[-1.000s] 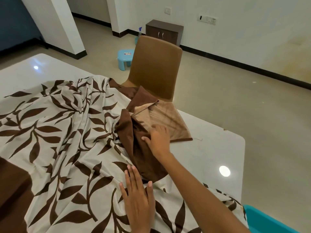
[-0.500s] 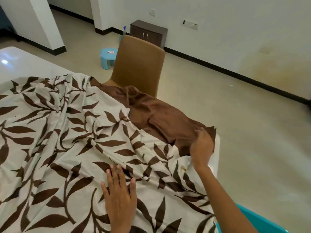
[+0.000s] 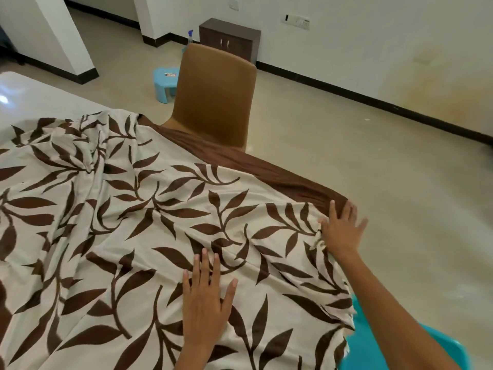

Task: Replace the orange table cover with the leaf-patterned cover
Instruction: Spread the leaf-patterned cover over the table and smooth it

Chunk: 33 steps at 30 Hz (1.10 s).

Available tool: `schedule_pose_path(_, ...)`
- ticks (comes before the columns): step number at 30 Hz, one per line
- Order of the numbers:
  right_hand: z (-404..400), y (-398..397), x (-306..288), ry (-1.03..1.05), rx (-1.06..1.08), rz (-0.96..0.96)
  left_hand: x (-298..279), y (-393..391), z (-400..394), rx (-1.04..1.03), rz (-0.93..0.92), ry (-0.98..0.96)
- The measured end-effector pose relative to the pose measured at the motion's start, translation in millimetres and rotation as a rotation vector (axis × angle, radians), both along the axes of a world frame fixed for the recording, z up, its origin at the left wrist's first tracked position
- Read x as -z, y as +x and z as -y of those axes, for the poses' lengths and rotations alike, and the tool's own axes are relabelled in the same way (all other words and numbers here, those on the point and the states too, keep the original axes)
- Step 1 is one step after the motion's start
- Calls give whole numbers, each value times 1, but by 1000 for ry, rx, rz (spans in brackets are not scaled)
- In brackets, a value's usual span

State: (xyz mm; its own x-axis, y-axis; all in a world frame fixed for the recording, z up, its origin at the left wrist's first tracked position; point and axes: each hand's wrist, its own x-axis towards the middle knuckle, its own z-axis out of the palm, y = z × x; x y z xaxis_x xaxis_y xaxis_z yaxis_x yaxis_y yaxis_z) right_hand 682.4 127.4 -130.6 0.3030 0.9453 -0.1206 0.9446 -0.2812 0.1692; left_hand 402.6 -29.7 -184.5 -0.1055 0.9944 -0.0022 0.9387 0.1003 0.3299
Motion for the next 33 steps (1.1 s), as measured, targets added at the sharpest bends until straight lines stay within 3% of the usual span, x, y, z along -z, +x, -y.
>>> schedule_pose_path(3, 21, -48, -2, 79, -28, -113, -1, 0, 0, -1, -2, -8)
schedule_pose_path(7, 49, -86, 10, -79, 3, -216, -2, 0, 0, -3, 4, -21)
schedule_pose_path(12, 27, -38, 27, 67, 89, -200, -3, 0, -1, 40, 30, -20)
schedule_pose_path(18, -6, -10, 21, 142, -11, -225, 0, 3, -6, 195, 21, -7)
schedule_pose_path(21, 37, -45, 15, 248, 105, -314, -3, 4, -8, 200, 5, -10)
schedule_pose_path(23, 95, -79, 19, 184, 74, -382, -4, 4, -8, 204, 23, -5)
schedule_pose_path(26, 175, -105, 36, 106, 19, -338, -6, 2, -6, 210, 137, 34)
schedule_pose_path(30, 215, -81, 48, 168, 51, -327, -14, 7, 10, 281, 322, 86)
schedule_pose_path(33, 232, -58, 46, 169, 51, -338, -16, 17, 45, 408, 208, 69)
